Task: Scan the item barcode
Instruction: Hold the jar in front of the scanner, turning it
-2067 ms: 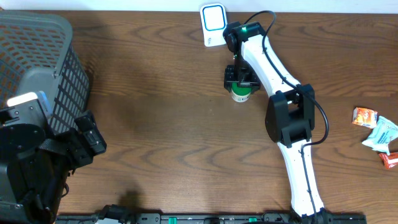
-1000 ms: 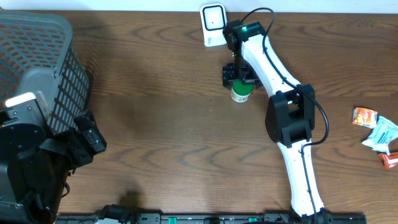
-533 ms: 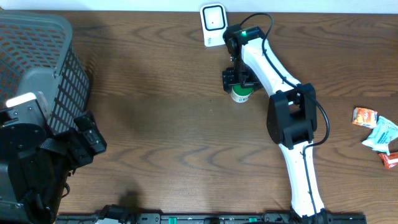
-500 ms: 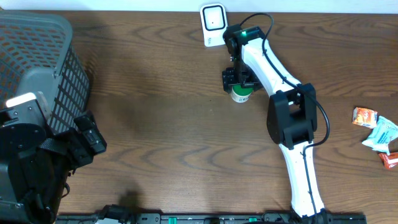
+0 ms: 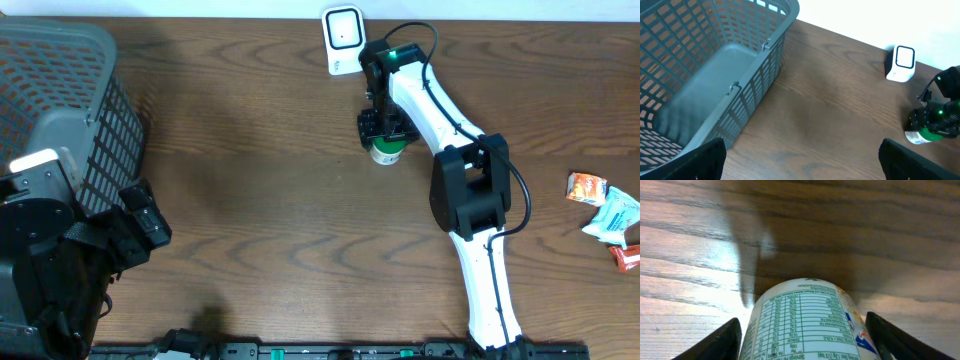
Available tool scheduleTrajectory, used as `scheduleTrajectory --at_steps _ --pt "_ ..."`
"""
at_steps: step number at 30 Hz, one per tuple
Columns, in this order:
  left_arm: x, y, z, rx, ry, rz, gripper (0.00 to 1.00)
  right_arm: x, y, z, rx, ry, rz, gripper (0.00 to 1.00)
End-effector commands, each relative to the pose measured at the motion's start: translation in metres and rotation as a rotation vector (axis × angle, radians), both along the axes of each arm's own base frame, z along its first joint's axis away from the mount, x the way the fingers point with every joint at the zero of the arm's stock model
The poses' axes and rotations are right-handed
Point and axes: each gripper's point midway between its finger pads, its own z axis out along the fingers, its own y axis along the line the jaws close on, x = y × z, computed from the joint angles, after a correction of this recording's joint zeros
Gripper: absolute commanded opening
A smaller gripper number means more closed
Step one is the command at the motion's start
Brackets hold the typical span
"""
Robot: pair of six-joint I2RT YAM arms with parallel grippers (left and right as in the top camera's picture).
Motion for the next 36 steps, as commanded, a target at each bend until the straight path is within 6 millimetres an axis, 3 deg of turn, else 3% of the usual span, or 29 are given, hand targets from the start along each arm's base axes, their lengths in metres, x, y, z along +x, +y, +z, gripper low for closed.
scheduleTrajectory --at_steps 1,5,17,21,24,36 --pt "0.002 0.003 -0.004 0.006 0.016 0.023 0.98 -0.002 0.008 -0.014 0.041 0.023 0.007 0.61" --pt "0.002 0.003 -0.004 0.006 0.016 0.023 0.98 0.009 0.009 -0.010 0.055 -0.017 0.004 0.54" --pt "0.005 0.003 -0.006 0.008 0.027 0.023 0.98 0.048 0.014 0.026 0.094 -0.165 -0.007 0.61" --pt "0.006 0.002 -0.006 0.008 0.029 0.023 0.98 0.046 0.016 0.024 0.092 -0.161 -0.001 0.63" --pt "0.006 0.002 -0.007 0.008 0.032 0.023 0.98 0.044 0.017 0.023 0.093 -0.153 0.000 0.73" --pt "0.006 0.002 -0.008 0.010 0.041 0.023 0.98 0.028 0.012 0.027 0.068 -0.092 -0.101 0.83"
